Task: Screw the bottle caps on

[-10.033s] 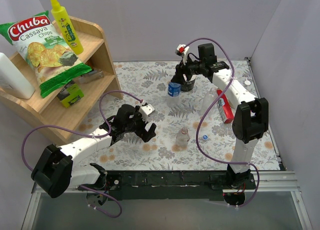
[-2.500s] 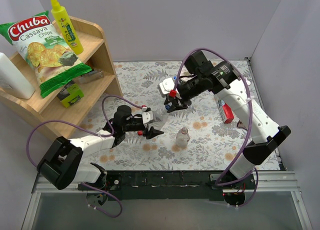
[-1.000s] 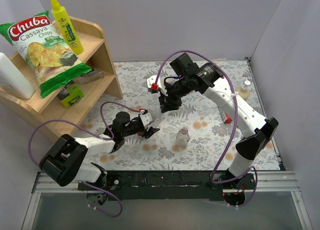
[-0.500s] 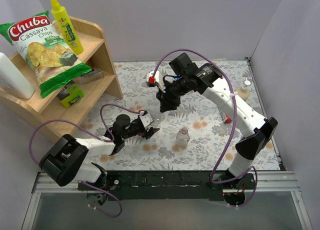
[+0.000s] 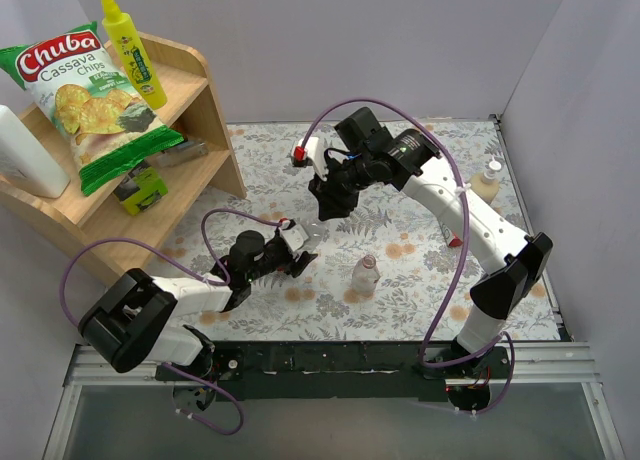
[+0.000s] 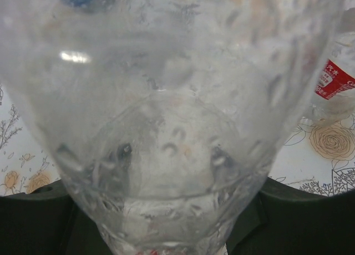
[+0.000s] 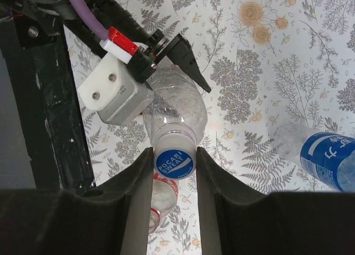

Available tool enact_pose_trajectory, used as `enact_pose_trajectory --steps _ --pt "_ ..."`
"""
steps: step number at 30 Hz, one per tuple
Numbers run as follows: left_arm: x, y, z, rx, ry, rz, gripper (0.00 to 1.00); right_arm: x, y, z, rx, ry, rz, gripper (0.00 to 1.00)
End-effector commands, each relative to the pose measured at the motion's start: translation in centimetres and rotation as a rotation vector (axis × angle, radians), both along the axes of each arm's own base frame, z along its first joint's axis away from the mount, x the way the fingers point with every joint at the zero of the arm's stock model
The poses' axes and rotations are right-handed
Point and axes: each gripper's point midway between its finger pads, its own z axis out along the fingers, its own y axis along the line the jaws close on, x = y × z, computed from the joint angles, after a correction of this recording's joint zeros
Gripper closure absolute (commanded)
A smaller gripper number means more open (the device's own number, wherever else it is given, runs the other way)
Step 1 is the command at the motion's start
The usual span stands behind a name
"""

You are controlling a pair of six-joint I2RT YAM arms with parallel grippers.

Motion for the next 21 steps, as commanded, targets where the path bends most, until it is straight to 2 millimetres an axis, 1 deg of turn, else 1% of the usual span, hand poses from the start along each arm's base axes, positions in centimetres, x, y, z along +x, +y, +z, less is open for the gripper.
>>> enact_pose_trajectory --steps 1,3,4,5,8,12,16,18,19,21 --pt "1.5 -0.8 10.7 -0.284 -0.195 0.042 1.0 -2.2 -0.6 -2.7 -0.088 0.177 -0.094 0.99" --pt "0.5 -0.9 10.5 -0.289 -0.194 0.005 1.0 -2.6 -0.5 -3.4 -0.098 0.218 -0.105 0.99" --pt "0.3 -0.9 10.2 -0.281 -0.184 0.001 1.0 -2.6 -0.5 -3.6 -0.102 0.227 -0.113 0.99" --pt "0.3 -0.9 10.3 -0.278 -0.188 0.001 1.0 -2.5 -0.5 -4.0 -0.114 0.234 -0.123 0.99" --pt "0.2 -0.6 9.6 -0.248 -0.197 0.002 1.0 -2.4 -0.5 -4.4 -0.128 0.251 -0.133 0.99" --pt "0.2 -0.5 8.6 -0.217 -0.191 0.001 1.0 -2.0 -0.4 -4.3 -0.128 0.234 -0.144 0.99" --pt "-0.2 -0.6 7.8 -0.194 -0.191 -0.023 1.0 -1.7 -0.1 -3.8 -0.115 0.209 -0.13 0.99" --pt "-0.3 -0.6 7.4 -0.175 -0.197 -0.032 1.0 -1.5 0.0 -3.6 -0.109 0.197 -0.122 0.95" --pt "-0.3 -0.6 7.1 -0.163 -0.196 -0.033 1.0 -1.5 -0.1 -3.7 -0.113 0.196 -0.118 0.91" --pt "0.1 -0.5 7.3 -0.159 -0.202 -0.02 1.0 -1.9 -0.1 -3.9 -0.116 0.196 -0.09 0.92"
